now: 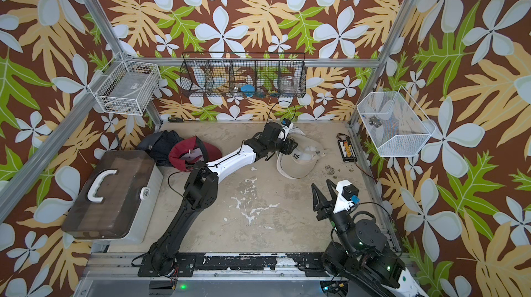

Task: Open the adjustable buckle of the baseball cap
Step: Pick up the baseball cap.

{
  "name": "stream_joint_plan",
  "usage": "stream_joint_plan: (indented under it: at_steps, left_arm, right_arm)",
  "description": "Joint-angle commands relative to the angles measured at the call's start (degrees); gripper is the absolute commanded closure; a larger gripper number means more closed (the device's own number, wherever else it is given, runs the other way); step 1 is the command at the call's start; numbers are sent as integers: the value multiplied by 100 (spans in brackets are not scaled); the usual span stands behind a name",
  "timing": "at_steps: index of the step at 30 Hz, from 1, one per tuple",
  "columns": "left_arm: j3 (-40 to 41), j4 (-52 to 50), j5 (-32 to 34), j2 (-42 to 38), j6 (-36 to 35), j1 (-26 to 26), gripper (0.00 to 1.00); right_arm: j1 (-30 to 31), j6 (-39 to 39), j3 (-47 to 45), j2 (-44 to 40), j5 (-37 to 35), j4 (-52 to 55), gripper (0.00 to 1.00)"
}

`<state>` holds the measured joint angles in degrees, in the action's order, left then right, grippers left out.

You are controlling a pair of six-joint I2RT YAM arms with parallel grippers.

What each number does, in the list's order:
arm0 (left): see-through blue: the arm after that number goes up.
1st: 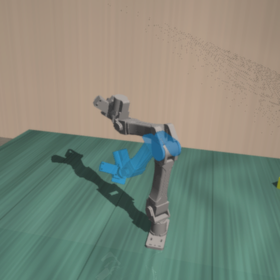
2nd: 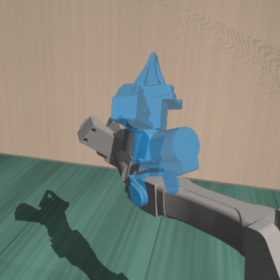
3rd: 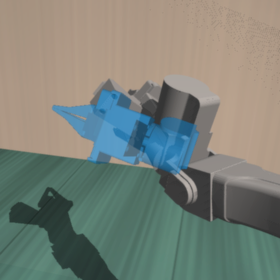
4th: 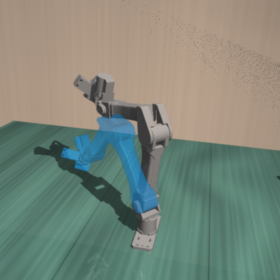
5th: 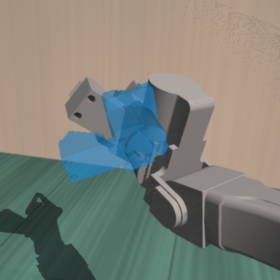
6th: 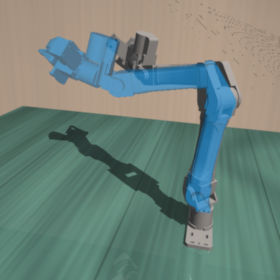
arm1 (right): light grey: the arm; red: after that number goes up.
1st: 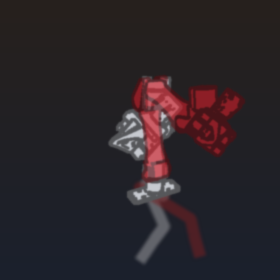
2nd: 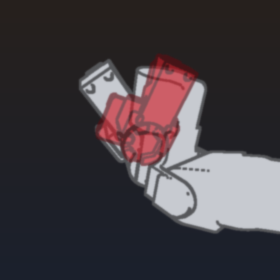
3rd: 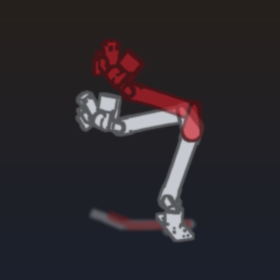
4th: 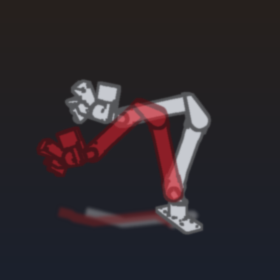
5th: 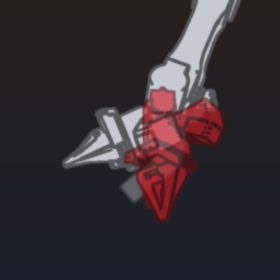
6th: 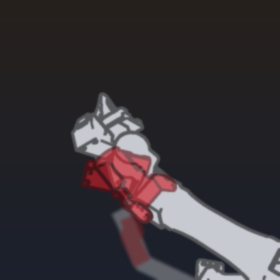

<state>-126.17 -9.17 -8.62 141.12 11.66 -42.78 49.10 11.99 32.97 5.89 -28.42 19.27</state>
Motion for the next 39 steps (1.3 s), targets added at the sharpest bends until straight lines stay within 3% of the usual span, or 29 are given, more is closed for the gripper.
stream_joint_plan:
  at_steps: [1, 8, 18, 23, 29, 39]
  left_arm:
    - [-23, 25, 12, -25, -45, 21, 39]
    - [-64, -7, -367, 140, 96, 14, 45]
    - [-31, -94, -379, 248, 150, 0, 61]
    - [-15, -94, -394, 303, 223, -10, 74]
    - [55, -89, -381, 156, 197, -43, 100]
    - [658, -74, -290, -675, 93, -81, 100]
  right_arm:
    - [2, 74, -25, -6, -23, -99, 43]
    - [-4, 73, -24, -9, -36, -93, 43]
    - [-5, 84, -25, -45, -75, -90, 43]
    - [-4, 84, -13, -49, -80, -81, 43]
    - [-6, 84, -23, -53, -101, -81, 42]
    - [-5, 91, -19, -53, -176, -54, 42]
